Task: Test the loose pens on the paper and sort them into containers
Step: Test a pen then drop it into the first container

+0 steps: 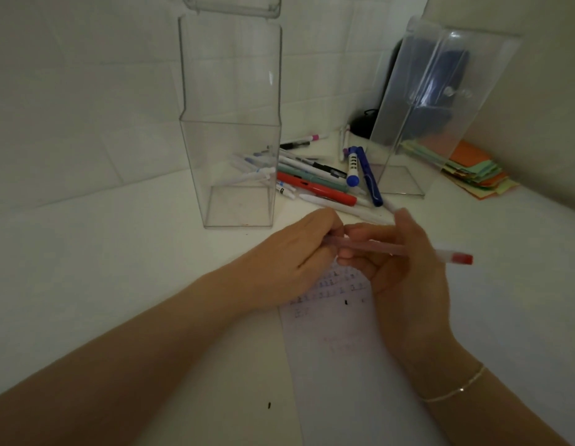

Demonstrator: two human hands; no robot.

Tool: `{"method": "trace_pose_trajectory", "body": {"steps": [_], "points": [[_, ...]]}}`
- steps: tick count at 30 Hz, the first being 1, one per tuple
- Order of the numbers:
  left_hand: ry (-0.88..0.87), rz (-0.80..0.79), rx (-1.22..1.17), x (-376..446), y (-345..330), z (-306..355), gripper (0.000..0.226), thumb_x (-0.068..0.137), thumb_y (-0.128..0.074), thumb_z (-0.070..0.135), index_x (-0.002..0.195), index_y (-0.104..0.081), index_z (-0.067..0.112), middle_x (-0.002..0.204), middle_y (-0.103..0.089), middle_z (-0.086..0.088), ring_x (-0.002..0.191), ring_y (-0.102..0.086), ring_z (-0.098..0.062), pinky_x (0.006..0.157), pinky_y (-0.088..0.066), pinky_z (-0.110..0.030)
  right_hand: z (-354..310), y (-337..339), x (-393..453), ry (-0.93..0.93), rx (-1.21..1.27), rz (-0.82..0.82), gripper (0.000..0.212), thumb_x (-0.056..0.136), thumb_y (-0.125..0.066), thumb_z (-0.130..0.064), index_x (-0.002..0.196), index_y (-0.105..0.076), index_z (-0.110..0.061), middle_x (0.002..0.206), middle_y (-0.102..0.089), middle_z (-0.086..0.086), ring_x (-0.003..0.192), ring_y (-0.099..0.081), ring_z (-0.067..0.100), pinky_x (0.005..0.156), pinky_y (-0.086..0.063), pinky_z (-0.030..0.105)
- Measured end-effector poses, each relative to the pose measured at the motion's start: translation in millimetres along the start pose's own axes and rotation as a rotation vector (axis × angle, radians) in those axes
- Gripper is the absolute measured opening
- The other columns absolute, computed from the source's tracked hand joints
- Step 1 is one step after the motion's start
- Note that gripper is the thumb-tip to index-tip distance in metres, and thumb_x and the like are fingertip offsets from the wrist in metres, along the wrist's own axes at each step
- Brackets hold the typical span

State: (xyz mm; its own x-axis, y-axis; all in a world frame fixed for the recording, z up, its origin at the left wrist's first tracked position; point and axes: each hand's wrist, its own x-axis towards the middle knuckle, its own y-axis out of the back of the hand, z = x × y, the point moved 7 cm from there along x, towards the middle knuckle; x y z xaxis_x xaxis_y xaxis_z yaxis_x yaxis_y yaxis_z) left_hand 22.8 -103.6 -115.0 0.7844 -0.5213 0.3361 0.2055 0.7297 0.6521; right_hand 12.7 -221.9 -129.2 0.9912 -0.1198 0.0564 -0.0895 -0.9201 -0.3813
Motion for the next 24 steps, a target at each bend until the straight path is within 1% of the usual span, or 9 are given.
{"method": "trace_pose_trajectory", "body": {"steps": [4, 6, 8, 11, 15, 17, 19, 22, 24], "points": [[0.15, 0.07, -0.202, 6, 4, -8, 0.026, 0.094, -0.035, 0.023, 0.076, -0.053, 0.025, 0.064, -0.047, 0.012, 0.059, -0.044, -0.001, 0.058, -0.035, -0.012, -4, -4, -2, 0.113, -0.336, -0.01, 0.022, 0.097, -0.043, -0.018, 0.086, -0.061, -0.012, 0.057, -0.056, 0.004, 0.048, -0.049, 0.012, 0.047, -0.044, 0.023], [0.241, 0.135, -0.312, 8, 9, -13, 0.042, 0.1, -0.034, 0.031, 0.068, -0.06, 0.02, 0.057, -0.051, 0.009, 0.055, -0.046, 0.0, 0.058, -0.036, -0.008, -3, -12, -5, 0.141, -0.467, -0.075, 0.014, 0.094, -0.044, -0.02, 0.088, -0.054, -0.012, 0.051, -0.05, -0.002, 0.044, -0.045, 0.007, 0.042, -0.039, 0.019], [0.319, 0.161, -0.37, 8, 10, -17, 0.052, 0.098, -0.035, 0.037, 0.06, -0.062, 0.016, 0.05, -0.054, 0.007, 0.05, -0.049, -0.001, 0.056, -0.037, -0.007, -3, -21, -10, 0.21, -0.57, -0.16, 0.013, 0.094, -0.046, -0.022, 0.087, -0.051, -0.012, 0.055, -0.054, -0.001, 0.045, -0.048, 0.004, 0.044, -0.042, 0.018], [0.371, 0.183, -0.45, 7, 8, -18, 0.054, 0.096, -0.039, 0.04, 0.052, -0.059, 0.017, 0.045, -0.052, 0.004, 0.046, -0.047, -0.007, 0.053, -0.039, -0.014, -3, -31, -20, 0.292, -0.683, -0.24, 0.018, 0.096, -0.045, -0.025, 0.083, -0.054, -0.015, 0.061, -0.055, -0.004, 0.055, -0.055, 0.005, 0.05, -0.043, 0.011], [0.354, 0.208, -0.455, 5, 7, -18, 0.059, 0.096, -0.043, 0.035, 0.038, -0.044, 0.023, 0.039, -0.04, 0.007, 0.041, -0.036, -0.007, 0.047, -0.034, -0.016, 4, -37, -26, 0.42, -0.808, -0.25, 0.02, 0.094, -0.038, -0.041, 0.078, -0.049, -0.044, 0.057, -0.055, -0.007, 0.056, -0.056, 0.008, 0.051, -0.044, 0.019], [0.342, 0.212, -0.446, 4, 6, -18, 0.059, 0.095, -0.045, 0.035, 0.038, -0.041, 0.022, 0.039, -0.037, 0.008, 0.041, -0.034, -0.008, 0.048, -0.033, -0.02, 2, -40, -26, 0.544, -0.867, -0.238, 0.022, 0.097, -0.034, -0.04, 0.08, -0.048, -0.035, 0.056, -0.045, -0.017, 0.056, -0.053, -0.005, 0.048, -0.04, 0.008], [0.331, 0.212, -0.471, 4, 5, -18, 0.057, 0.094, -0.046, 0.035, 0.039, -0.042, 0.022, 0.041, -0.039, 0.008, 0.043, -0.036, -0.009, 0.05, -0.035, -0.021, 2, -41, -25, 0.533, -0.87, -0.264, 0.023, 0.097, -0.034, -0.038, 0.086, -0.05, -0.026, 0.058, -0.045, -0.023, 0.061, -0.052, -0.014, 0.054, -0.037, 0.0], [0.299, 0.227, -0.55, 5, 6, -18, 0.043, 0.092, -0.046, 0.035, 0.051, -0.049, 0.021, 0.049, -0.045, 0.008, 0.05, -0.043, -0.008, 0.056, -0.04, -0.02, 7, -40, -26, 0.403, -0.804, -0.341, 0.017, 0.091, -0.042, -0.046, 0.087, -0.056, -0.037, 0.069, -0.056, -0.032, 0.067, -0.056, -0.009, 0.06, -0.044, 0.006], [0.266, 0.251, -0.523, 5, 8, -18, 0.036, 0.093, -0.048, 0.031, 0.06, -0.046, 0.015, 0.054, -0.044, 0.007, 0.054, -0.043, -0.009, 0.057, -0.039, -0.021, 5, -39, -23, 0.35, -0.691, -0.364, 0.012, 0.089, -0.056, -0.034, 0.083, -0.056, -0.044, 0.075, -0.06, -0.03, 0.072, -0.059, -0.007, 0.065, -0.047, 0.007]]}}
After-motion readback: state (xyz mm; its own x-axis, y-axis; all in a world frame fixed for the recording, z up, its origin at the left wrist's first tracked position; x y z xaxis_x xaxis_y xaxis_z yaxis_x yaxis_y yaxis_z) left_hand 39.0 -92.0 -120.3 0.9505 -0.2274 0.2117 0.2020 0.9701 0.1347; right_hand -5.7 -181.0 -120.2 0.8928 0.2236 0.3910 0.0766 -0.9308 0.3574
